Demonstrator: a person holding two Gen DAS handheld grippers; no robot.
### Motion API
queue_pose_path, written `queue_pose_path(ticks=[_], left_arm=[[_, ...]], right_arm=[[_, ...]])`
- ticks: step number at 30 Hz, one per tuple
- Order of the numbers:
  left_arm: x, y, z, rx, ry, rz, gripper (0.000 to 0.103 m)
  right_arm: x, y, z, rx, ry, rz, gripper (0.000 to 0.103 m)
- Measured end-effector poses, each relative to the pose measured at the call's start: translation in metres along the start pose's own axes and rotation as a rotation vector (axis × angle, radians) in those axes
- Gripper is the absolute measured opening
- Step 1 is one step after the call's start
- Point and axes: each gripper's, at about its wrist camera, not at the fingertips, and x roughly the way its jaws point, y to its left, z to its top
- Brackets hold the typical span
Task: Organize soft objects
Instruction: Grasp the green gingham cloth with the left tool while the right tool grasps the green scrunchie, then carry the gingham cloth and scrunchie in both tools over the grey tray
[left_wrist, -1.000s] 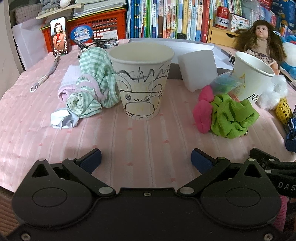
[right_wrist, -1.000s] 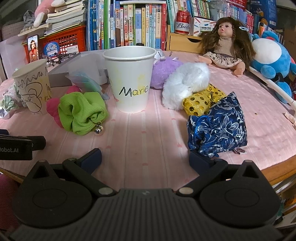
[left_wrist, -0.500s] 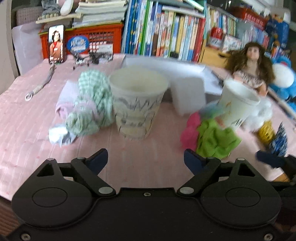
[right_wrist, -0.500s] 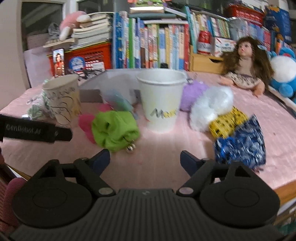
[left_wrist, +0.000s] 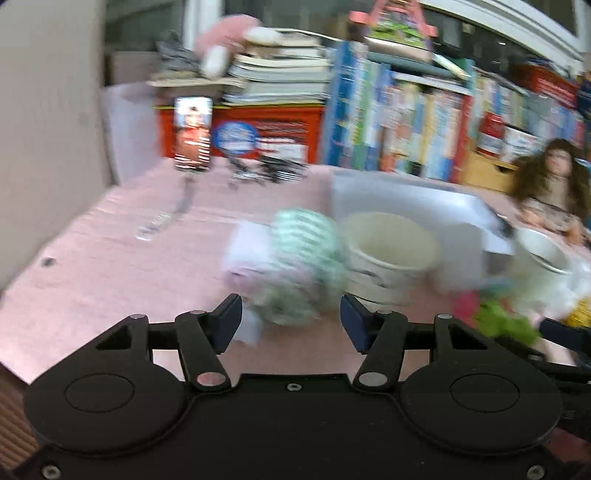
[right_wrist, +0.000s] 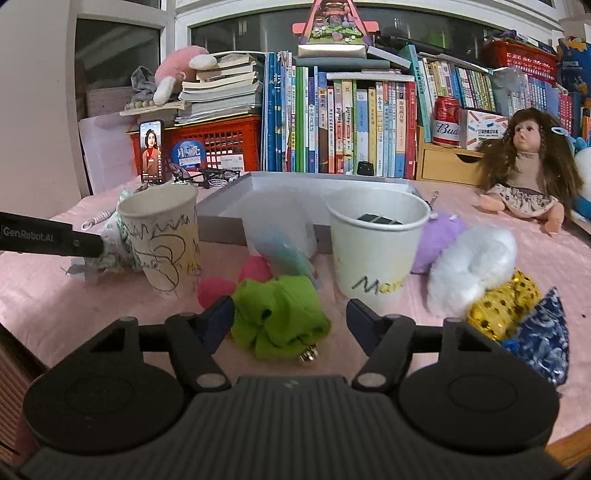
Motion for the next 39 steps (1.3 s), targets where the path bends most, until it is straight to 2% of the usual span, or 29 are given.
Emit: queue_pose_path(ticks=[1,3,5,12,13,15,16,18,23,25,27,31,39], left_arm=[[0.005,0.004,0.002,0.002,-0.006,0.012,0.056],[0.014,0.008,0.005,0.005,-0.002,0.016,0.051],[0.023,0.009,0.008,0.003,0.004,-0.003,0.037],[0.049,0.002,0.009,0.051,-0.001,-0.048,0.036],[0.054,0.001,0.007,0.050,0.010,-0.061,0.029],[0.058,0.001,0.004,0.034,0.032,-0.073,0.025],[0.056,0.001,0.002,0.032,0.035,-0.074,0.019],[0.049,0.001,-0.001,0.044,0.035,-0.073,0.017],[0.024,0.009,-0.007,0.054,0.083,-0.132,0.017],[0.017,0.011,-0.009,0.066,0.088,-0.146,0.017],[0.013,0.012,-0.011,0.078,0.074,-0.145,0.021],[0.019,0.008,-0.012,0.086,0.044,-0.109,0.044],[0.047,-0.001,-0.015,0.095,0.061,-0.115,0.049]], right_arm=[[0.002,0.001,0.000,0.001,0.000,-0.001,0.072],[0.007,0.003,0.002,0.003,0.001,-0.008,0.060],[0.011,0.005,0.004,0.003,0.001,-0.009,0.058],[0.024,0.013,0.004,-0.028,0.018,-0.012,0.059],[0.026,0.014,0.003,-0.022,0.024,-0.004,0.057],[0.026,0.016,0.002,-0.009,0.032,0.004,0.041],[0.023,0.018,0.002,-0.014,0.030,-0.004,0.038],[0.015,0.022,0.002,-0.045,0.019,-0.019,0.033],[-0.004,0.015,0.001,-0.035,0.057,0.004,0.033],[-0.010,0.013,-0.001,-0.050,0.059,-0.002,0.037],[-0.013,0.012,-0.003,-0.061,0.045,-0.023,0.056],[-0.008,0.013,-0.003,-0.070,0.043,-0.030,0.062],[0.008,0.024,-0.005,-0.117,0.063,-0.028,0.072]])
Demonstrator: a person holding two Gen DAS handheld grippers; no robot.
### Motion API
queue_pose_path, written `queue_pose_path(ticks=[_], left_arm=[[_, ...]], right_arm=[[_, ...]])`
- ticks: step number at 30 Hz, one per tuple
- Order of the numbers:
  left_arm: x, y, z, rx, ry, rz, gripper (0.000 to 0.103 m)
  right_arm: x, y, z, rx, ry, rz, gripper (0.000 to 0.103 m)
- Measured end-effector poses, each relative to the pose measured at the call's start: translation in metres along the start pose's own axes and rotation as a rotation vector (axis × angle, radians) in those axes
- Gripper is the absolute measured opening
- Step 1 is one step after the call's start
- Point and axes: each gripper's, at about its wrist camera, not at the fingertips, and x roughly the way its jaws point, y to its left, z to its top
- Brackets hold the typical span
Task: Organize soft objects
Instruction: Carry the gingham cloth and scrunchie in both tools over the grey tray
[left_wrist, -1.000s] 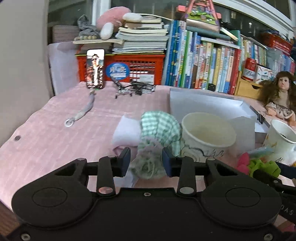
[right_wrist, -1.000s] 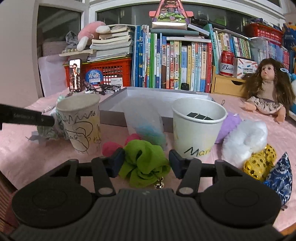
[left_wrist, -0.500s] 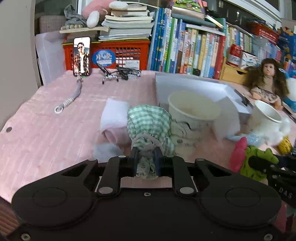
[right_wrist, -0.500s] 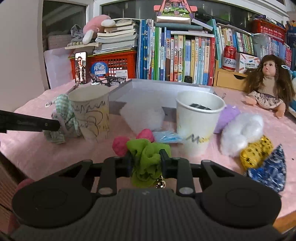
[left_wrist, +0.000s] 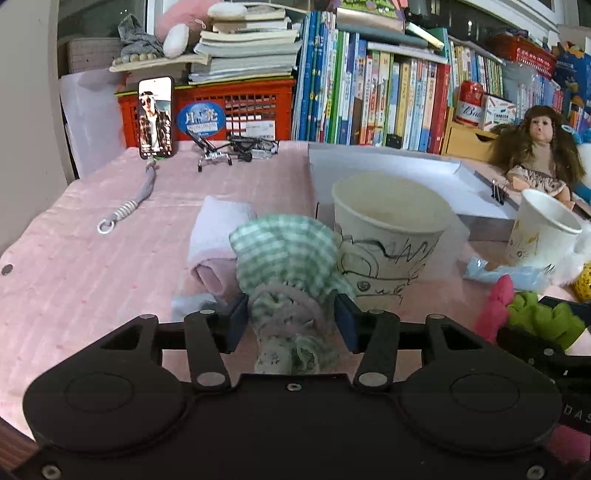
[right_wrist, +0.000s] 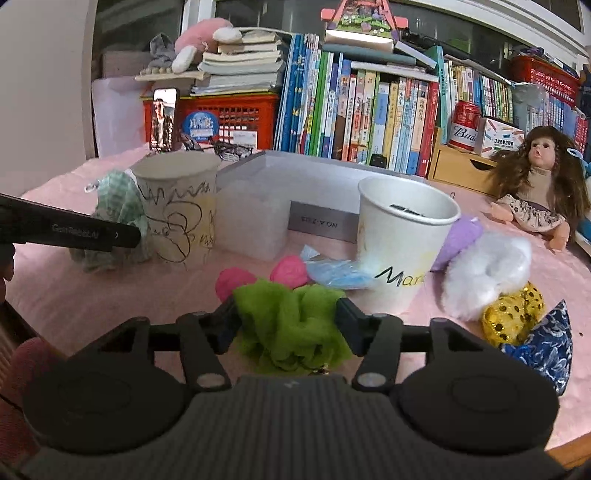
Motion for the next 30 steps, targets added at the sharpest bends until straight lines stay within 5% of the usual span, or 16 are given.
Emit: queue_pose_path(ticks=[6,7,11,12,18,30], left_arm=[[0.012,0.001,-0.006,-0.027,0.029,-0.015,0.047],[0.011,0.002,-0.006,-0.042,0.030,-0.015,0.039],[-0.005,0.007,-0.004,-0.095,0.014,-0.036,0.031],[-0.010,0.008,-0.003,-0.097,0.004,-0.042,0.031],[-0.036,0.012,0.006,-0.103,-0.039,-0.058,0.031],[-0.055,0.018,0.068,-0.082,-0.128,-0.120,0.032]], right_arm=[[0.003,-0.009,-0.006,0.028,0.003,-0.010,0.095],[0.005,-0.011,-0.006,0.035,0.013,-0.005,0.095],[0.002,-0.012,-0.003,0.080,0.066,0.085,0.047],[0.000,-0.010,-0.003,0.072,0.073,0.094,0.043],[-0.015,0.012,0.003,-0.004,0.041,0.207,0.040],[-0.030,-0.028,0.064,0.075,-0.087,0.178,0.040]])
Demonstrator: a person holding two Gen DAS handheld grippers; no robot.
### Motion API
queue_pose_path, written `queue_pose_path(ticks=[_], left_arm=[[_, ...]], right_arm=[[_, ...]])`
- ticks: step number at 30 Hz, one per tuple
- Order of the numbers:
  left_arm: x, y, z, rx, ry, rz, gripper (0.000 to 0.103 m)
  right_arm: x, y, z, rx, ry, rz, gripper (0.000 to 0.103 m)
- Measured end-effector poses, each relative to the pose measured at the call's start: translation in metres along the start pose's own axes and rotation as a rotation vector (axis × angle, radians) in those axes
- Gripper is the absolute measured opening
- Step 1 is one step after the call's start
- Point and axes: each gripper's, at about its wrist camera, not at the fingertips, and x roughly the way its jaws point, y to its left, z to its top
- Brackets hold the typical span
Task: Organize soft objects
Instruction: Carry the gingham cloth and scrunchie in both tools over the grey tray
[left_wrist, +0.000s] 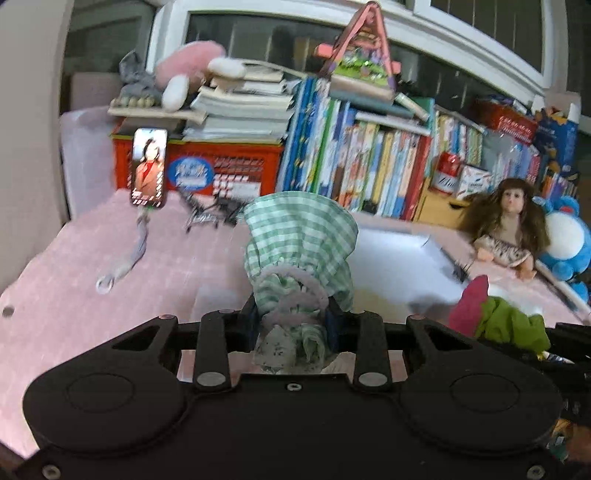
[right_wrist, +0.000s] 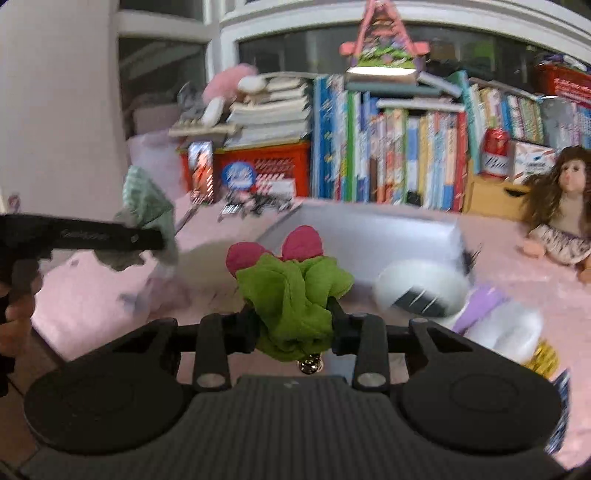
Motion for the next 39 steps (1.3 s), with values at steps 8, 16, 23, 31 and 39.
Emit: queue_pose_path(ticks=[8,16,23,31,39], left_arm=[[0.030,-0.019,0.065,0.018,0.029,-0.108,0.032],[0.104,-0.043,0.115,-0.007,0.192,-0.182,0.032],[0.189,-0.064,0.119,-0.006,0.371,-0.164,0.032],[0.260,-0.076,0.093,-0.042,0.543,-0.127,0.032],[0.289,-0.081,0.082,-0.029,0.595,-0.082,0.032]], right_arm=[[0.020,-0.040,0.059,0.075,0.008,-0.042,0.041],[0.073,-0.088,0.106,0.121,0.151,-0.084,0.042],[0.129,-0.123,0.116,0.186,0.335,-0.101,0.042],[0.175,-0.149,0.097,0.270,0.467,-0.131,0.042],[0.199,-0.163,0.082,0.304,0.537,-0.145,0.044]])
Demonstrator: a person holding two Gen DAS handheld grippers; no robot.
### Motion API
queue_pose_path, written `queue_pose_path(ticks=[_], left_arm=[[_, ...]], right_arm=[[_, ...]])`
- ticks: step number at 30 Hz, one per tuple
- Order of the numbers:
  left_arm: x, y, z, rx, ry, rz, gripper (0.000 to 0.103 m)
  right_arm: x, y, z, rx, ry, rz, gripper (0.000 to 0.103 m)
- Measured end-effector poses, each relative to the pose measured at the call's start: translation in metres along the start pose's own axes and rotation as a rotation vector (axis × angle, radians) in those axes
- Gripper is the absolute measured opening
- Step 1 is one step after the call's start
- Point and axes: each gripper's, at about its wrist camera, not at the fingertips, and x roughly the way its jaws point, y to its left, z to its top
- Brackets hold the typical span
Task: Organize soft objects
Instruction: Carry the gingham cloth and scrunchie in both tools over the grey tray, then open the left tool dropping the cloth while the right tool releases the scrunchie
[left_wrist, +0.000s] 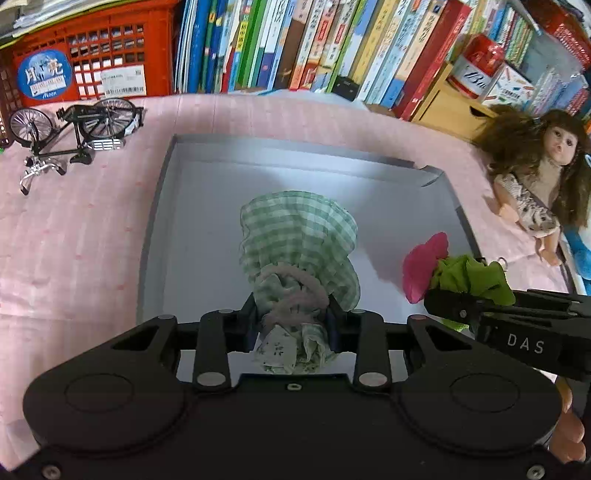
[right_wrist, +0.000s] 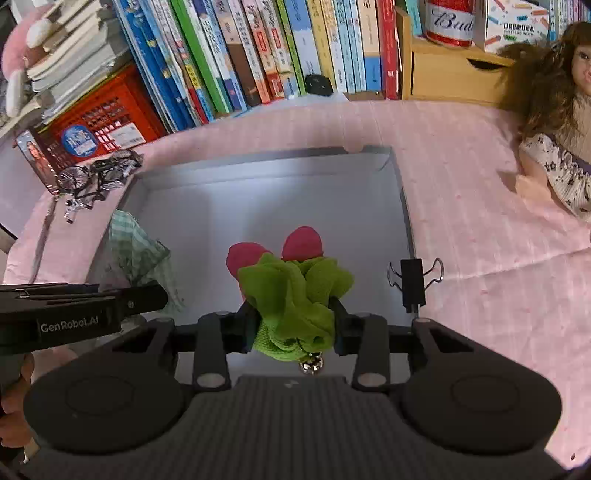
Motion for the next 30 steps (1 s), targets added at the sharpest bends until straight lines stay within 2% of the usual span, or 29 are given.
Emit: queue_pose_path(ticks=[13,17,20,22,24,27,30], left_arm=[[0.020,-0.001,0.003,-0.005,0.056,0.016,0.034],[0.022,-0.001,0.003,-0.008,0.067,0.015,0.034],[0.022,-0.001,0.004,-0.006,0.073,0.014,0.043],[0.021,-0.001,0.004,-0.002,0.077,0.010,0.052],[0.019,-0.002,0.004,0.003,0.072,-0.001,0.063],[0.015,-0.001,0.004,0.001,0.055,-0.016,0.073],[0.007,-0.002,0.003,0.018,0.031,-0.014,0.079]], right_arm=[[0.019,0.002,0.004,-0.014,0.046,-0.014,0.046],[0.020,0.003,0.005,-0.020,0.048,-0.014,0.050],[0.020,0.004,0.005,-0.025,0.048,-0.010,0.054],[0.019,0.004,0.005,-0.027,0.042,-0.010,0.062],[0.017,0.005,0.005,-0.031,0.034,-0.011,0.063],[0.011,0.006,0.004,-0.039,0.019,-0.011,0.065],[0.004,0.006,0.004,-0.047,-0.002,-0.013,0.067]])
